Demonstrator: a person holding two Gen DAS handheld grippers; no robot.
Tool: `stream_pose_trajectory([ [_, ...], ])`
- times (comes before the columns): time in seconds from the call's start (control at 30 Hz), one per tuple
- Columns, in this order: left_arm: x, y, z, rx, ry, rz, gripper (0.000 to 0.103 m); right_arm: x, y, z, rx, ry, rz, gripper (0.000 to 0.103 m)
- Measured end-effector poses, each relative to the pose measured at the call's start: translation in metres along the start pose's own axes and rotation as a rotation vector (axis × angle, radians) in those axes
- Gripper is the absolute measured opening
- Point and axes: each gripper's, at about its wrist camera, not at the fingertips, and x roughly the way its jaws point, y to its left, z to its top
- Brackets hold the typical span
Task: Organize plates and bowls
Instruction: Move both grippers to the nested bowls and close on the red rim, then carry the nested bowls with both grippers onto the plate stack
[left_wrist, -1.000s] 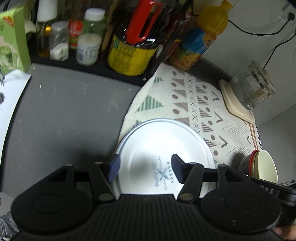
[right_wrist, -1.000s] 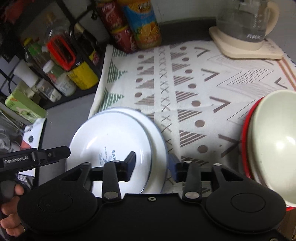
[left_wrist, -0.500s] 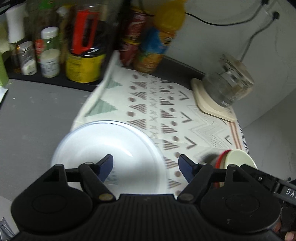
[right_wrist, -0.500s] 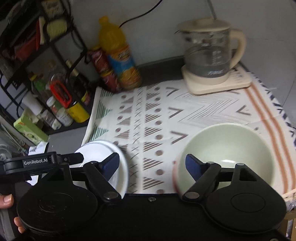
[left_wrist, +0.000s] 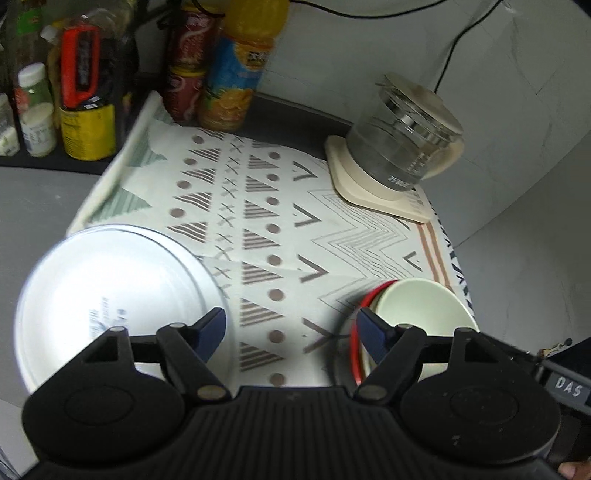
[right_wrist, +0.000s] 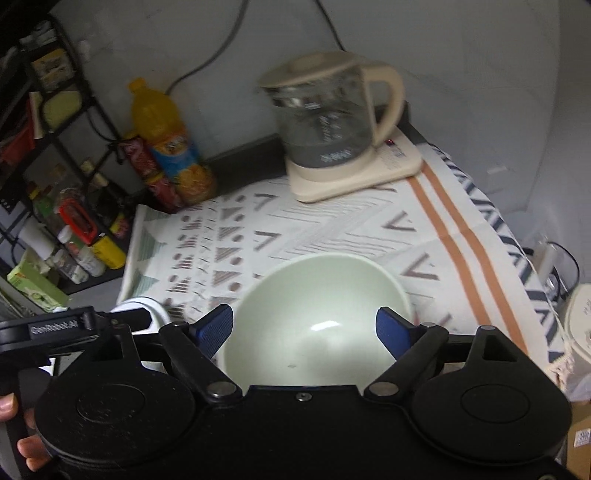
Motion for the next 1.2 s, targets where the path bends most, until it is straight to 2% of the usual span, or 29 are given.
stream_pose_trajectory([
  [0.17,0.023,-0.011,-0.009,-0.01,0.035,0.008,0.076,0.007,-0.022,-0.009,0.011,0.034,-0.026,0.084],
  [0.3,0.034,-0.018,-0.016,-0.032,0.054,-0.026,0.076,0.012,-0.036,-0.015,0.026,0.05,-0.044,0.084],
  [0.47,0.043,-0.034,-0.019,-0.024,0.06,-0.038,0.076,0.014,-0.053,-0.014,0.035,0.061,-0.035,0.084],
  [0.6,0.057,-0.04,-0.024,-0.039,0.085,-0.049,0.074,0.027,-0.064,-0.017,0.059,0.106,-0.017,0.083],
  [0.67,0.066,-0.039,-0.029,-0.06,0.107,-0.052,0.071,0.035,-0.068,-0.02,0.076,0.143,-0.001,0.076],
  [0.73,0.072,-0.039,-0.033,-0.068,0.122,-0.054,0.065,0.043,-0.072,-0.024,0.096,0.18,0.02,0.063],
  [0.77,0.075,-0.04,-0.035,-0.071,0.13,-0.049,0.063,0.046,-0.073,-0.025,0.103,0.194,0.026,0.061],
  [0.87,0.085,-0.037,-0.04,-0.093,0.161,-0.049,0.049,0.055,-0.077,-0.028,0.12,0.218,0.039,0.054],
  [0.9,0.088,-0.037,-0.041,-0.1,0.17,-0.052,0.04,0.057,-0.078,-0.029,0.129,0.223,0.044,0.053],
  [0.93,0.091,-0.037,-0.042,-0.109,0.182,-0.057,0.035,0.059,-0.079,-0.029,0.135,0.23,0.048,0.05],
  [1.03,0.099,-0.038,-0.046,-0.123,0.208,-0.059,0.031,0.067,-0.08,-0.032,0.15,0.259,0.063,0.038],
  [1.2,0.1,-0.043,-0.045,-0.091,0.217,-0.054,0.03,0.069,-0.08,-0.032,0.16,0.261,0.065,0.036],
])
